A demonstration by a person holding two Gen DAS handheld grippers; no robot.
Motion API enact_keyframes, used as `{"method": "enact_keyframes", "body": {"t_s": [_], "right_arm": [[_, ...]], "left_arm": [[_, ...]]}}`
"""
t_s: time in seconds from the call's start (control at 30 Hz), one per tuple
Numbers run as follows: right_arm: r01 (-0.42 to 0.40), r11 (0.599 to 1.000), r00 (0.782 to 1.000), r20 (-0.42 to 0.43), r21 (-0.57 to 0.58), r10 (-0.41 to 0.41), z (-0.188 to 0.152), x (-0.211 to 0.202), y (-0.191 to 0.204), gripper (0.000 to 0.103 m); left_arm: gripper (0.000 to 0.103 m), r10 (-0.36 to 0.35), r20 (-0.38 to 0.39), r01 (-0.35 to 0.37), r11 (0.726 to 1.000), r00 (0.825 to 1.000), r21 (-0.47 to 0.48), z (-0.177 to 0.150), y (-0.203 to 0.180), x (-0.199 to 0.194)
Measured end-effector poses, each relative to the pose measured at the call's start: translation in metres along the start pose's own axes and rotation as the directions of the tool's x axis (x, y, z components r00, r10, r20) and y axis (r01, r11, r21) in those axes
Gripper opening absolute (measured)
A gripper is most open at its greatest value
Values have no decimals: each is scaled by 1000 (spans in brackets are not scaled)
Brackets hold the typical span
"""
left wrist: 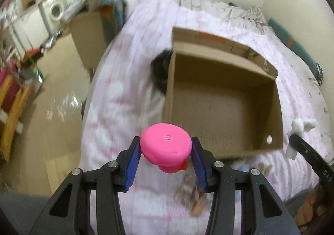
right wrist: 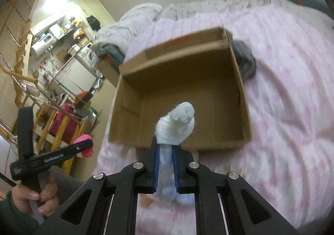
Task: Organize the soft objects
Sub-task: 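Carry the duck and white cloth into the box and open both grippers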
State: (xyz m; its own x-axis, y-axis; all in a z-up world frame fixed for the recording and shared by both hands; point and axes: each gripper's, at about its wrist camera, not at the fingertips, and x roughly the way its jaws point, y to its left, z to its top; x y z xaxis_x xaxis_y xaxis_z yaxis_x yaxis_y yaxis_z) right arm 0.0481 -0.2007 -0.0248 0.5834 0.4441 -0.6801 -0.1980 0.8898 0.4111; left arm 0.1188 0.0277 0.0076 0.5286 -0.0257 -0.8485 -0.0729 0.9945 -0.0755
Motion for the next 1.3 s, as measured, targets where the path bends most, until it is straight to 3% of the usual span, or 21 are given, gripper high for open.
{"method": "enact_keyframes", "body": {"t_s": [0.2,0.4,0.47,0.63,0.77,1.0,1.3], "right_arm": [[49,998,998,40,-36,-48,31,19,-8,13],[100,995,994,-33,3,-100,17,53,-28,13],[104,995,993,-59,3,-103,13,62,-28,13],[125,991,986,-106,-53,-130,7,78,-22,13],[137,990,982,-131,-29,-140,9,84,-27,13],[139,990,982,-126,-19,-140,10,81,-31,13],[147,989,981,-120,-36,-150,9,83,-26,13]], "left_arm": [[43,-30,40,27,997,999,74,28,-34,22],[43,-70,53,62,989,996,133,14,-47,57],[43,-39,58,30,989,998,145,9,-49,65],[43,-46,49,40,991,998,130,12,-47,72],[43,-59,25,56,992,998,112,7,-44,74],[43,-50,55,40,985,997,168,3,-53,67],[43,-42,33,37,990,999,136,4,-45,72]]}}
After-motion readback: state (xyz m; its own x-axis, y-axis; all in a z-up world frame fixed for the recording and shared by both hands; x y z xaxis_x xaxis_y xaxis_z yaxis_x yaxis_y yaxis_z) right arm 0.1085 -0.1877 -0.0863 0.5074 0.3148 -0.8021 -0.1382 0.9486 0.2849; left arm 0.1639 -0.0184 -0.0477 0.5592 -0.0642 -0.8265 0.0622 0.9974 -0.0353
